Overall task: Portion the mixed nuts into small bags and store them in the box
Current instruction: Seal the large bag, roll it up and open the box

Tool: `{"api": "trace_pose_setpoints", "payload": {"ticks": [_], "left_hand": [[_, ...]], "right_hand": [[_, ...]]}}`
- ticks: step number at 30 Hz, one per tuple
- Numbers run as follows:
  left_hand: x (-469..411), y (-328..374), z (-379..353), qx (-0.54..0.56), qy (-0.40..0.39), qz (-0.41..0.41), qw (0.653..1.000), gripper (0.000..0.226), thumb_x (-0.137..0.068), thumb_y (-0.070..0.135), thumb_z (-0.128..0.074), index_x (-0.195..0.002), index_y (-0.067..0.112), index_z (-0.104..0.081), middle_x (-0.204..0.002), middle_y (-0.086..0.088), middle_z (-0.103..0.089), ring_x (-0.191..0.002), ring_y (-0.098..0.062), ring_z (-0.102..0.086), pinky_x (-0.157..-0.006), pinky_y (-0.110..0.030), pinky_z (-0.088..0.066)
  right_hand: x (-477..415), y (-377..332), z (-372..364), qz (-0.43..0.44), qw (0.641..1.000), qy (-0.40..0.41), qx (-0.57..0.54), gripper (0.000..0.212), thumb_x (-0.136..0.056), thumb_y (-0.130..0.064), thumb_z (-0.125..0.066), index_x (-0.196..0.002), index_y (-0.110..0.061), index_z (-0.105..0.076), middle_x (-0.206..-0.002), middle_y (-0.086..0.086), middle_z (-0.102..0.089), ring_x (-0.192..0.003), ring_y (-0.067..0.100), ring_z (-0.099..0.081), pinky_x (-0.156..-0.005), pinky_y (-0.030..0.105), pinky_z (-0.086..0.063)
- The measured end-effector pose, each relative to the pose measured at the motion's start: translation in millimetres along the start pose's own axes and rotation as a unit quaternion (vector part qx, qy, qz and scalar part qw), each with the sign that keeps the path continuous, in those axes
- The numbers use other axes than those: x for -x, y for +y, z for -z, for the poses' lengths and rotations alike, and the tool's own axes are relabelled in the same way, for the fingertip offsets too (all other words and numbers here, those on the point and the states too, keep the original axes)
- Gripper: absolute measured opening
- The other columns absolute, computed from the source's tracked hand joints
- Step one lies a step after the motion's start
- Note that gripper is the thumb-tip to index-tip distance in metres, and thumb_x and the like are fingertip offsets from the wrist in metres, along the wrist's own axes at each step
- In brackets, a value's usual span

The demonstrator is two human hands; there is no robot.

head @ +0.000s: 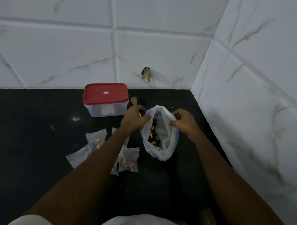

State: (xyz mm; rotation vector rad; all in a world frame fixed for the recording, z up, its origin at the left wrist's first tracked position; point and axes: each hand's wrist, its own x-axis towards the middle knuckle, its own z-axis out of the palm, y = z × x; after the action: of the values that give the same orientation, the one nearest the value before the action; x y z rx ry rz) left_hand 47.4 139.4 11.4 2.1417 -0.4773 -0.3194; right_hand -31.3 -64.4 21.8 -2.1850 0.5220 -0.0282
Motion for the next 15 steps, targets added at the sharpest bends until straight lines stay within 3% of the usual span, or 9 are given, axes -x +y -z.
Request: {"api": "trace_pose_setpoints", "payload": {"ticks": [3, 6, 10, 13, 15], "left_hand": [[-1.8, 8.0, 3.5, 0.155, -0.069, 0.104, 0.98, 0.031, -0.093, 0.045, -0.058, -0.105, 0.017, -0.061, -0.107, -0.006, -0.063, -0.094, -0.02, -0.063, -0.073, -0.033, -0.055], [-2.6, 13.6, 6.4, 0.236, -0.068, 0.143, 0.959, 0.034, -0.09, 0.052, -0.059, -0.098, 0.019, -0.064, -0.105, -0.006, -0.064, -0.095, -0.021, -0.062, -0.071, -0.032, -0.051], [-5.6, 12.1, 11.8, 0.247, -0.109, 0.168, 0.948, 0.027, -0.087, 0.037, -0.068, -0.101, 0.014, -0.065, -0.112, -0.011, -0.064, -0.102, -0.026, -0.061, -0.084, -0.041, -0.054], [-3.8, 14.5, 14.6, 0.243, -0.111, 0.166, 0.949, 0.02, -0.086, 0.029, -0.07, -0.098, 0.015, -0.064, -0.109, -0.009, -0.063, -0.104, -0.028, -0.059, -0.093, -0.047, -0.051], [-2.8, 15.2, 15.1, 0.25, -0.096, 0.157, 0.95, 0.017, -0.085, 0.023, -0.071, -0.098, 0.015, -0.063, -0.105, -0.006, -0.062, -0.103, -0.026, -0.059, -0.091, -0.046, -0.052]], "right_hand": [[-3.8, -4.4, 8.7, -0.012, 0.997, -0.05, -0.062, 0.035, -0.071, 0.008, -0.073, -0.094, -0.017, -0.064, -0.097, 0.008, -0.068, -0.092, 0.025, -0.065, -0.076, 0.042, -0.055], [-5.6, -9.8, 14.4, -0.007, 0.99, -0.12, -0.071, 0.036, -0.071, 0.011, -0.07, -0.093, -0.018, -0.066, -0.1, 0.013, -0.068, -0.091, 0.025, -0.063, -0.079, 0.043, -0.053], [-7.1, -14.8, 16.6, -0.047, 0.971, -0.197, -0.124, 0.018, -0.088, -0.021, -0.071, -0.103, -0.012, -0.07, -0.105, 0.018, -0.07, -0.094, 0.028, -0.066, -0.087, 0.045, -0.052], [-5.8, -20.7, 11.8, -0.057, 0.979, -0.144, -0.135, 0.036, -0.092, -0.044, -0.064, -0.102, -0.011, -0.073, -0.097, 0.009, -0.074, -0.092, 0.022, -0.069, -0.085, 0.036, -0.055], [-4.6, -23.3, 7.4, -0.031, 0.989, -0.106, -0.096, 0.035, -0.089, -0.045, -0.068, -0.097, -0.011, -0.073, -0.094, 0.005, -0.073, -0.088, 0.016, -0.067, -0.078, 0.031, -0.054]]}}
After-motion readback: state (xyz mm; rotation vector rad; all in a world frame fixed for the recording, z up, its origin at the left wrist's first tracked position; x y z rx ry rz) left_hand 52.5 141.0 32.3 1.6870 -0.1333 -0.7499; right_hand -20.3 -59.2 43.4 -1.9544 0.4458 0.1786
